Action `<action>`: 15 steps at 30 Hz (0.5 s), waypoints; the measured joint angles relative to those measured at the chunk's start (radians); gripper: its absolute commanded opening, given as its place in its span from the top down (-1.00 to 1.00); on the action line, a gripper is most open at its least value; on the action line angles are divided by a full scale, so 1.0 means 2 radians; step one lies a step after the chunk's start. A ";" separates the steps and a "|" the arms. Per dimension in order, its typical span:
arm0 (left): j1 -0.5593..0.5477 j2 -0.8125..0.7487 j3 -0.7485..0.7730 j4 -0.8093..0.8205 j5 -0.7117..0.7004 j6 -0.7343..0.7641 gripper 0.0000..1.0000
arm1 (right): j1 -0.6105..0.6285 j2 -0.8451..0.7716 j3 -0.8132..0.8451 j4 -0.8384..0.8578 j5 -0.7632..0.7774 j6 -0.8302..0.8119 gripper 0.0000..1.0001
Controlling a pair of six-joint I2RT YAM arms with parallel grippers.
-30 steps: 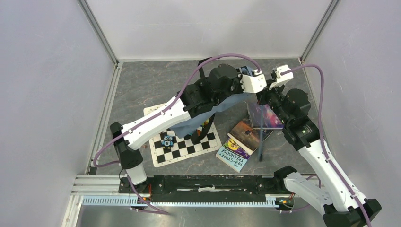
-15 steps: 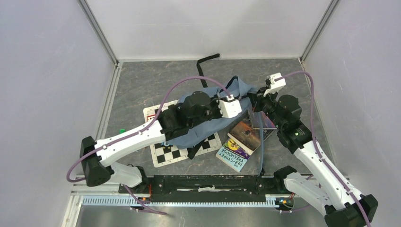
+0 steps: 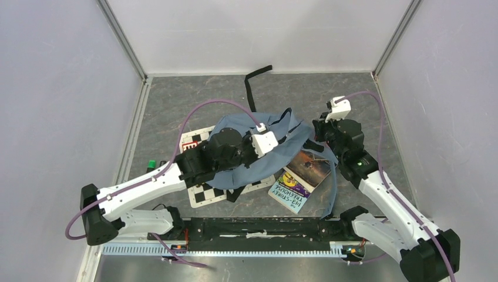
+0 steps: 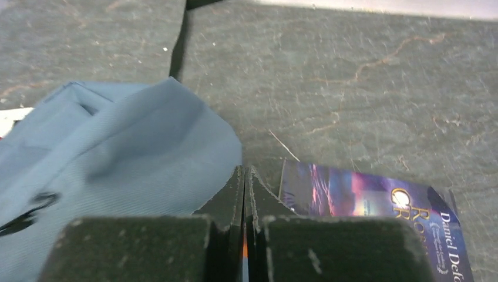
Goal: Pack the student bag
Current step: Unzip the student bag at the center of the board.
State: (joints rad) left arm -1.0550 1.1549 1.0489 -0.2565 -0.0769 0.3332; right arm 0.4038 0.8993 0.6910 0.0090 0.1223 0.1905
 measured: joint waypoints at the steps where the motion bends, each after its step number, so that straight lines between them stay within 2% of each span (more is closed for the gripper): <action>1: 0.000 -0.004 -0.003 -0.002 0.004 -0.006 0.96 | 0.000 0.004 -0.005 -0.002 0.009 -0.003 1.00; 3: 0.000 -0.009 -0.008 -0.011 0.017 -0.021 0.95 | 0.000 0.010 -0.009 -0.002 0.019 -0.006 1.00; 5: 0.000 -0.009 -0.011 -0.016 0.029 -0.033 0.75 | 0.000 0.011 -0.009 -0.004 0.022 -0.007 1.00; 6: 0.000 -0.009 -0.014 -0.019 0.033 -0.041 0.56 | 0.000 0.011 -0.009 -0.005 0.022 -0.007 0.92; 8: 0.000 -0.009 -0.017 -0.024 0.043 -0.057 0.05 | 0.000 0.008 -0.009 -0.009 0.020 -0.004 0.56; 10: 0.000 -0.009 -0.021 -0.026 0.052 -0.076 -0.13 | 0.000 -0.004 -0.009 -0.023 0.015 0.001 0.14; 12: 0.000 -0.009 -0.026 -0.026 0.061 -0.103 -0.36 | 0.000 -0.023 -0.010 -0.038 0.010 0.010 -0.18; 15: 0.000 -0.004 -0.031 -0.020 0.075 -0.144 -0.61 | 0.000 -0.069 -0.022 -0.056 0.002 0.030 -0.47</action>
State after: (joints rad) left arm -1.0550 1.1465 0.9878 -0.2974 0.0738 0.0444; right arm 0.4038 0.7612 0.6468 -0.1020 0.1257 0.2501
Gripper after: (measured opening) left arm 0.706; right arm 0.617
